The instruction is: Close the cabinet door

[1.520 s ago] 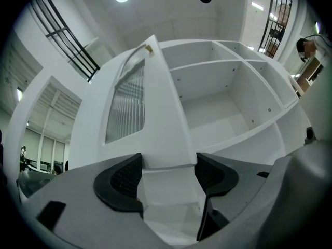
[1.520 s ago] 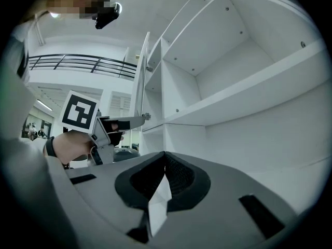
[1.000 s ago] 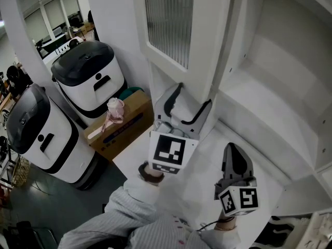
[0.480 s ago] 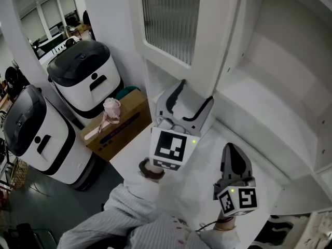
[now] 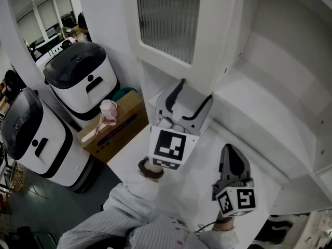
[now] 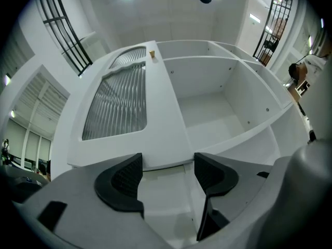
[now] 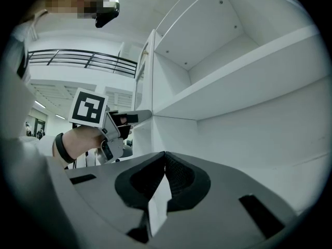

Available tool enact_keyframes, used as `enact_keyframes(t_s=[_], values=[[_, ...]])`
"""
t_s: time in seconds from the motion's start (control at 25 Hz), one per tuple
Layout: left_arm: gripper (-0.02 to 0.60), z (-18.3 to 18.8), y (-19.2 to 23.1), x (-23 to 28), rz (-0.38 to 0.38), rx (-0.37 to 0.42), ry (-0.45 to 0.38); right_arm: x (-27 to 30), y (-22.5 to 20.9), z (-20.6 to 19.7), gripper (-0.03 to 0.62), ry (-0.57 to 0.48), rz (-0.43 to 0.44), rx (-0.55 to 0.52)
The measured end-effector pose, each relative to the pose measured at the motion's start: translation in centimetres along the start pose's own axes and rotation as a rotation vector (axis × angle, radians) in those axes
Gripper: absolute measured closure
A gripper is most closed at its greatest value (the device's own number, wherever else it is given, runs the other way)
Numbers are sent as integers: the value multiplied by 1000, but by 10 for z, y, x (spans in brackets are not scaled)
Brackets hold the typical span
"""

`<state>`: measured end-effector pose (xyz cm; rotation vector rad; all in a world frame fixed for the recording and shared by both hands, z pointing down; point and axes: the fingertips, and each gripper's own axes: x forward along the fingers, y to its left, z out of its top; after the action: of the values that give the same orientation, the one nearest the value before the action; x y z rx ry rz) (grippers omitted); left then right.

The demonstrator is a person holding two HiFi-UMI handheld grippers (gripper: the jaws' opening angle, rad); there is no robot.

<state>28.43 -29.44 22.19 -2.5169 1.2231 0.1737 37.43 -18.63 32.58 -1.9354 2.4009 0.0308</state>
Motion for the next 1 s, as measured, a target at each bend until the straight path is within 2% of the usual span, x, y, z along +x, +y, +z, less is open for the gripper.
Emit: enact_keyframes(t_s=[0.36,0.48,0.6,0.76,1.0], values=[[272,-1,0,3,1,-1,2,0,-5,-1,582,3,-5,-1],[272,0,0,2,-10,-28,-19,0,-3,0,582,-1,1,0],[272,2,1,0,-38,-74,-34,-1,0,3,582,-7,7,-2],[281,5,-2,-8,-100,-140,-8,-5,6,8,582,-14,25,-5],[314,10,-24,-39,-157,-156,19,-16,28,19,582,-32,74,-11]])
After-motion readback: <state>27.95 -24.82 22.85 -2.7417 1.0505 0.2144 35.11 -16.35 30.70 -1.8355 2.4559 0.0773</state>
